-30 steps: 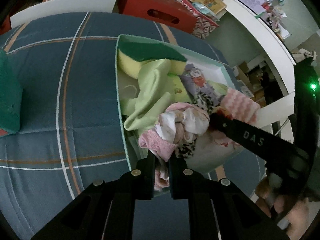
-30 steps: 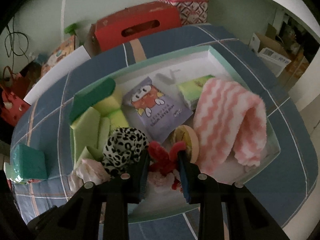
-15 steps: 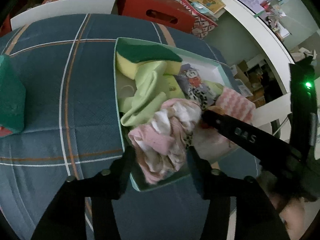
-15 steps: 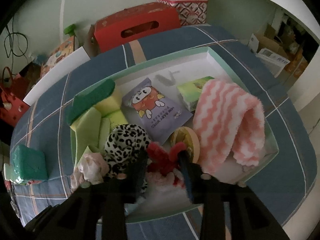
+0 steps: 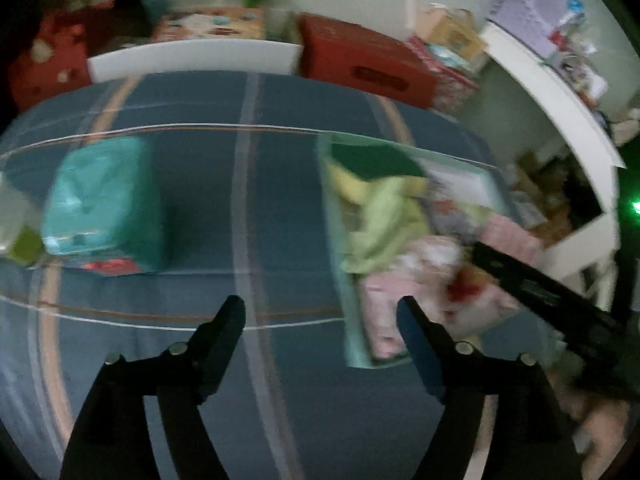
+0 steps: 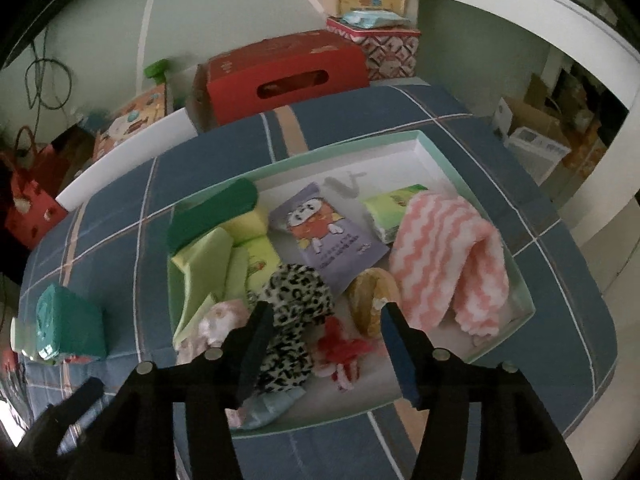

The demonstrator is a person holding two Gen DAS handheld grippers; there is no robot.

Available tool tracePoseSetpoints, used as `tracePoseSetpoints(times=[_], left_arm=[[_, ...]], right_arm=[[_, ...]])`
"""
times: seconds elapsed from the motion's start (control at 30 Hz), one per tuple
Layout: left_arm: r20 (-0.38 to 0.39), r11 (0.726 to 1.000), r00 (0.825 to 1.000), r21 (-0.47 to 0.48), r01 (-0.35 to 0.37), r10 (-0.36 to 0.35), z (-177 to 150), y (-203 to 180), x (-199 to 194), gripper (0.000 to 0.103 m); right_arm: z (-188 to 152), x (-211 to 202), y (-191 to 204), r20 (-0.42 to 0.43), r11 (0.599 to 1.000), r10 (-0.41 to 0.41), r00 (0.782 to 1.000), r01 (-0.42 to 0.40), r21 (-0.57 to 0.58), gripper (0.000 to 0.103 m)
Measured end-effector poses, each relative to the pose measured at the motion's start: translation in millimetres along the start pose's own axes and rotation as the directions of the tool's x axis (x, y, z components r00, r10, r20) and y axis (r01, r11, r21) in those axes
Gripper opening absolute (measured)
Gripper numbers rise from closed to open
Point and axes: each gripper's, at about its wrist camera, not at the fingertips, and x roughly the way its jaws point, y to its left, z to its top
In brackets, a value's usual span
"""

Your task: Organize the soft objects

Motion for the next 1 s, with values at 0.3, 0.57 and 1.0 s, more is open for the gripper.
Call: tracePoseSetpoints(times=[0.3, 0.57, 1.0], left_arm=[[0.046, 0.987, 0.986, -0.036, -0.158, 0.159, -5.7, 39.9, -13.1, 0.096], [0.052, 0.976, 0.976, -0.063, -0.206, 0.209, -20.1, 57.0, -19.0, 0.096], [0.069, 0.965, 0.965, -0.084, -0.247, 0.253, -36.9, 71.0, -29.5, 0.096]], right_arm=[[-22.7, -9.2, 25.7, 0.001, 0.997, 0.036, 0.999, -0.036, -0.070, 0.080], [-44.6, -14.6, 41.9, 0.006, 0.991, 0.053, 0.999, -0.052, -0.124, 0.103], [-61.6, -14.2, 50.9, -0.014, 0.988, 0.046, 0.999, -0.048, -0.149, 0.103]])
